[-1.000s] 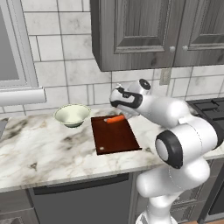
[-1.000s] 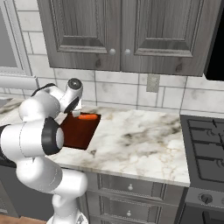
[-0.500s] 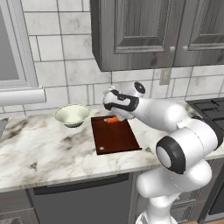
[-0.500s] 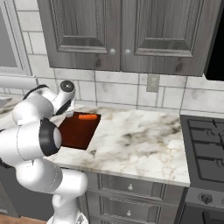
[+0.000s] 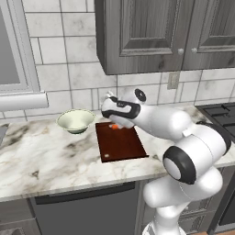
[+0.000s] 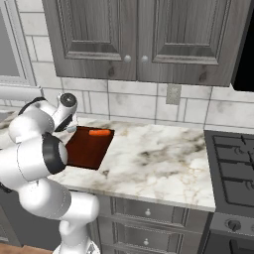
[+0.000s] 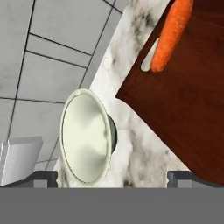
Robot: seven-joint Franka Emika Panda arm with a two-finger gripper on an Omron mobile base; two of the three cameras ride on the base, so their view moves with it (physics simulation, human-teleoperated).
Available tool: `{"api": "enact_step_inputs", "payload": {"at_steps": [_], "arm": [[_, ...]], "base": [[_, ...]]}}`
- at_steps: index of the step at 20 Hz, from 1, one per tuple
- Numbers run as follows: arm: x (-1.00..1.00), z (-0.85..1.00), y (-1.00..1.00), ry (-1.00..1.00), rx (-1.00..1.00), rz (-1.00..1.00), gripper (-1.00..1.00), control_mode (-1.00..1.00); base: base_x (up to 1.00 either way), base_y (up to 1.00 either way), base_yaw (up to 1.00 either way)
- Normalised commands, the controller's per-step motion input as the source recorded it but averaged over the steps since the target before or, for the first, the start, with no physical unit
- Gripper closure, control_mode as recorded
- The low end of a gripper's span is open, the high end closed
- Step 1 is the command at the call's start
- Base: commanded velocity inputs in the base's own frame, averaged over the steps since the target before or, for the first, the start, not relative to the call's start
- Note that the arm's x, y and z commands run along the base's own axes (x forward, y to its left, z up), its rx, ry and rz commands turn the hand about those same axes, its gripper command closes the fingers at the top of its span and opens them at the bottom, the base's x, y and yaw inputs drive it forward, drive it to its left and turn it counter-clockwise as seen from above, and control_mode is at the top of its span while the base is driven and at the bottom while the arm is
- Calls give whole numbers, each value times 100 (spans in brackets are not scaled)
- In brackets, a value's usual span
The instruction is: Place the two vegetables and bowl onto the tray for setting up a vegetable dip station.
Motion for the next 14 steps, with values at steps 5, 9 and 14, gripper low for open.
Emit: {"api": "enact_step_inputs", "payload": {"at_steps": [5, 9, 14], "arm": [[0, 0, 25, -3, 0, 3, -100, -100], [0, -7, 17, -1, 0, 3, -100, -100], [0, -14, 17, -2, 0, 3, -100, -100]], "base": [[0, 0, 0], [0, 0, 0], [0, 0, 0]]}}
